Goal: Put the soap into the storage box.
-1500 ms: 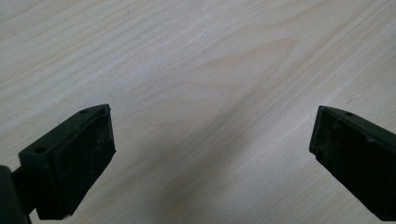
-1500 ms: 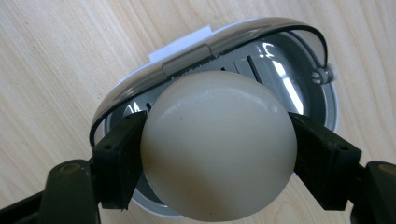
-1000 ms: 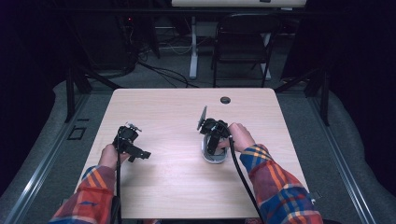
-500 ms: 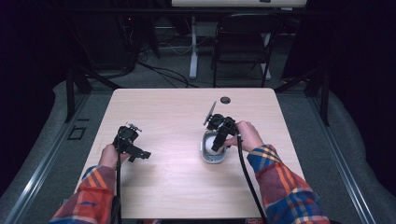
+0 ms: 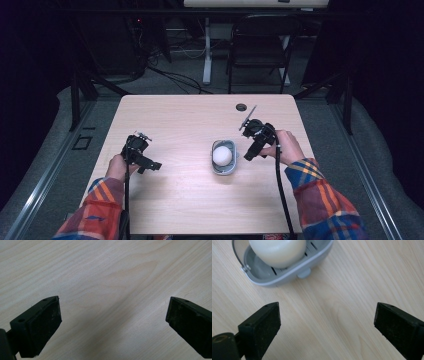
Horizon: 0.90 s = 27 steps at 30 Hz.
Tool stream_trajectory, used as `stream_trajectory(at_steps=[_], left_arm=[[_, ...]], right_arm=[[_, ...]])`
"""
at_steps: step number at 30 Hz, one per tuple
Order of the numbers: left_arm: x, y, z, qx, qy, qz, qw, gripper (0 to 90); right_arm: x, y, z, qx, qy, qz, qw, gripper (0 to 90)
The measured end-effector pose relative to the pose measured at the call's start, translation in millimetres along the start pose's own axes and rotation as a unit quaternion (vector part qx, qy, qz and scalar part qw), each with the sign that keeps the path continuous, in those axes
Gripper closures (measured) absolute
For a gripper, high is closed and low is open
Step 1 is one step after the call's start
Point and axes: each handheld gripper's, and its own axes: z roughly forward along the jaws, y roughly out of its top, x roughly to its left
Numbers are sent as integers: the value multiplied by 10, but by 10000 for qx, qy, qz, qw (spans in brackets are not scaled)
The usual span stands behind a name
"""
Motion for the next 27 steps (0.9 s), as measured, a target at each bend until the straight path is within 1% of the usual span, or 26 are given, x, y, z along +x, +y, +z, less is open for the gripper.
stream_trajectory(at_steps=[1, 4, 7, 8, 9, 11, 12, 13, 15, 16, 17, 18, 20, 21, 22, 23, 24, 25, 26, 27], left_arm=[[-2, 1, 0, -3, -2, -1, 10000, 0], [-2, 1, 2, -2, -1, -2, 10000, 0], [-3, 1, 1, -3, 1, -4, 10000, 1], [-3, 1, 1, -3, 1, -4, 10000, 0], [-3, 1, 1, 2, 3, 4, 10000, 0], [-3, 1, 2, -4, 6, 4, 10000, 0], [-3, 1, 1, 2, 5, -2, 10000, 0], [-3, 1, 2, 4, 6, -2, 10000, 0], [-3, 0, 3, 6, 8, -2, 10000, 0], [-3, 1, 2, 10, 7, 1, 10000, 0], [-2, 1, 3, 12, 8, 6, 10000, 0], [-2, 1, 3, 14, 9, 6, 10000, 0], [-2, 0, 2, 25, 3, 10, 10000, 0], [-3, 0, 3, 24, 7, 12, 10000, 0], [-5, -1, 5, 18, 13, 9, 10000, 0], [-5, -1, 7, 31, 20, 29, 10000, 1], [-5, 0, 8, 40, 27, 27, 10000, 0], [-5, 1, 9, 46, 27, 29, 10000, 0], [-5, 1, 9, 46, 27, 29, 10000, 0], [-6, 3, 10, 54, 36, 36, 10000, 0]], right_arm=[[-27, -83, -28, 0, -55, 64, 10000, 48], [-69, -205, -55, -22, -129, 135, 9998, 42], [-104, -335, -73, -26, -152, 227, 9996, 40], [-104, -335, -73, -26, -152, 227, 9996, 40], [-127, -429, -78, 42, -248, 249, 9994, 36], [-135, -508, -65, 16, -207, 348, 9992, 35], [-146, -551, -66, 89, -274, 339, 9990, 34], [-157, -595, -60, 80, -271, 355, 9990, 34], [-170, -684, -54, 107, -266, 447, 9986, 33], [-172, -732, -46, 54, -309, 513, 9982, 33], [-189, -769, -60, 155, -275, 484, 9983, 33], [-196, -813, -58, 178, -324, 505, 9980, 33], [-197, -905, -40, 131, -287, 641, 9974, 33], [-205, -945, -41, 223, -311, 625, 9973, 33], [-211, -993, -31, 241, -323, 629, 9972, 32], [-211, -1044, -9, 195, -312, 703, 9968, 32], [-213, -1088, 3, 240, -290, 767, 9963, 32], [-219, -1130, 11, 306, -334, 767, 9960, 32], [-219, -1130, 11, 306, -334, 767, 9960, 32], [-221, -1178, 29, 282, -326, 824, 9957, 32]])
